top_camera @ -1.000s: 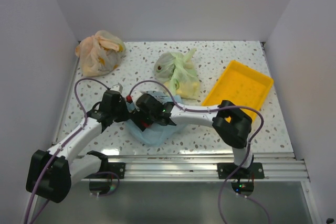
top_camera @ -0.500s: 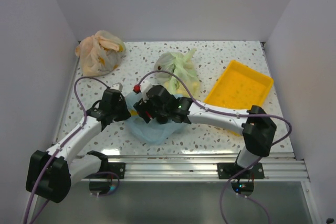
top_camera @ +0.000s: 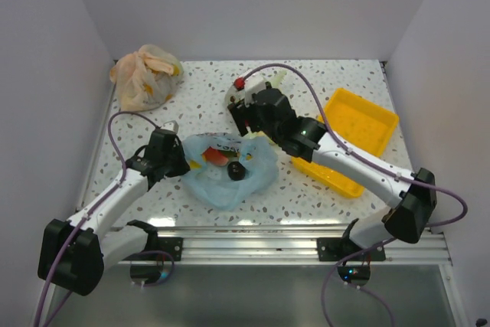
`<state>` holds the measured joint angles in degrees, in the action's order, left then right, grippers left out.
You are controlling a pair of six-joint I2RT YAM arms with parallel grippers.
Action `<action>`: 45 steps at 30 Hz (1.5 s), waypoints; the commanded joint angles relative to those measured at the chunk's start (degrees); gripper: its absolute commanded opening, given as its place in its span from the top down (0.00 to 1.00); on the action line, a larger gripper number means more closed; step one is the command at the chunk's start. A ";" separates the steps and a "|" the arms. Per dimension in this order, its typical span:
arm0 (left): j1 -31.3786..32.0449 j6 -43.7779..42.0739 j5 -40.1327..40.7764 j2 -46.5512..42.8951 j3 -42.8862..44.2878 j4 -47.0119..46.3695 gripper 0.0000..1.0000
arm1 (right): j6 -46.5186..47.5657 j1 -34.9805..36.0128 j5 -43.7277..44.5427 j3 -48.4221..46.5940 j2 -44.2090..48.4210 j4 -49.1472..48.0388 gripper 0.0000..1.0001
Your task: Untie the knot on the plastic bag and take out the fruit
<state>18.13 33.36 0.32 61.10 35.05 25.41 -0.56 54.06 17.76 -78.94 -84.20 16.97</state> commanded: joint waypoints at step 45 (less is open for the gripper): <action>0.24 -2.16 -4.71 -3.01 2.83 1.65 1.00 | -9.48 -36.15 -10.81 6.08 3.85 6.05 0.01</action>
<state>18.13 33.15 -5.13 58.17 34.41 25.87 -14.79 11.94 12.80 -73.56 -85.91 20.23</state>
